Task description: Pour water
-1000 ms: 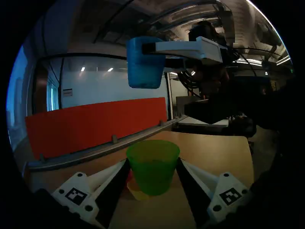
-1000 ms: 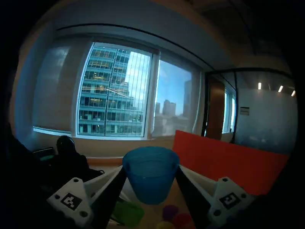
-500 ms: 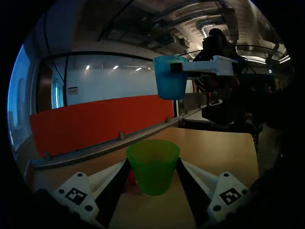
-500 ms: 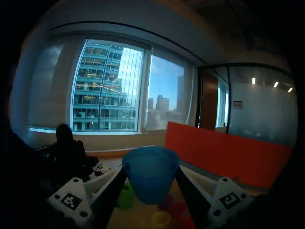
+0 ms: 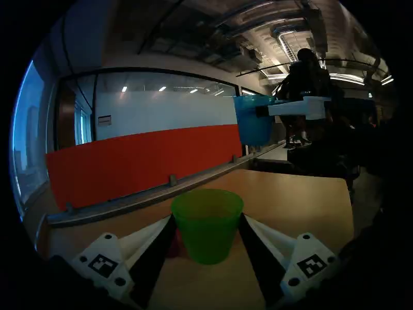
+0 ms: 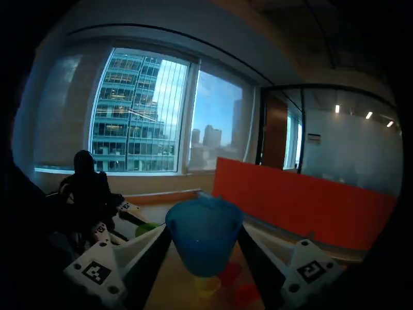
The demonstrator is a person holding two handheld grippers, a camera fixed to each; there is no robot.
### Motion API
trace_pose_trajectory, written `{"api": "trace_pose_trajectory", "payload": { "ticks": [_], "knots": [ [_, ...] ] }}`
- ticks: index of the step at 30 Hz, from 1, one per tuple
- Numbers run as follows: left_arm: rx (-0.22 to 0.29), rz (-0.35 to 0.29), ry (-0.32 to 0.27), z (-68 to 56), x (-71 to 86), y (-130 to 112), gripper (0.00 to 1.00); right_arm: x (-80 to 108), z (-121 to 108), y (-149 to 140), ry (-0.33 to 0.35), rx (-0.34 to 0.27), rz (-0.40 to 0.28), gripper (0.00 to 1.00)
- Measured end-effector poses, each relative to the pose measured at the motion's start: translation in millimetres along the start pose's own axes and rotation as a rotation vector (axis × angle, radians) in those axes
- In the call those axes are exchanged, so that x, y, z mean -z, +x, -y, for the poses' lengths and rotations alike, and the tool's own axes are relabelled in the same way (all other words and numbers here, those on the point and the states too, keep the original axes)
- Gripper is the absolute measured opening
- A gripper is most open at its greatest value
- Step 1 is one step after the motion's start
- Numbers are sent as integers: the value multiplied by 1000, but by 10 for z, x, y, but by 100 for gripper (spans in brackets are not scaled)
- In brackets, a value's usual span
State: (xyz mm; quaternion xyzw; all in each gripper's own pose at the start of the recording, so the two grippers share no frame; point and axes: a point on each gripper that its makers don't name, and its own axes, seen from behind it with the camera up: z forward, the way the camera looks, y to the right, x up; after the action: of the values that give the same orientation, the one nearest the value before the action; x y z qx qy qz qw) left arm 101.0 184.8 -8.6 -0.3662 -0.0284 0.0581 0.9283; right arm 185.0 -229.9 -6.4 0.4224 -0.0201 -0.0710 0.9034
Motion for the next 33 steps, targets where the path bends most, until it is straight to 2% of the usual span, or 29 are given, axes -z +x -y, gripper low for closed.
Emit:
{"api": "trace_pose_trajectory", "payload": {
  "ticks": [14,26,33],
  "knots": [
    [-1,45,5,31,-9,-165,84,31,-43,-477,-8,13,60,89],
    [-7,91,-6,27,-48,-308,83,70,-49,-885,22,-49,115,89],
    [-10,116,-12,18,-69,-394,83,96,-44,-1180,38,-79,173,90]
  ]
}}
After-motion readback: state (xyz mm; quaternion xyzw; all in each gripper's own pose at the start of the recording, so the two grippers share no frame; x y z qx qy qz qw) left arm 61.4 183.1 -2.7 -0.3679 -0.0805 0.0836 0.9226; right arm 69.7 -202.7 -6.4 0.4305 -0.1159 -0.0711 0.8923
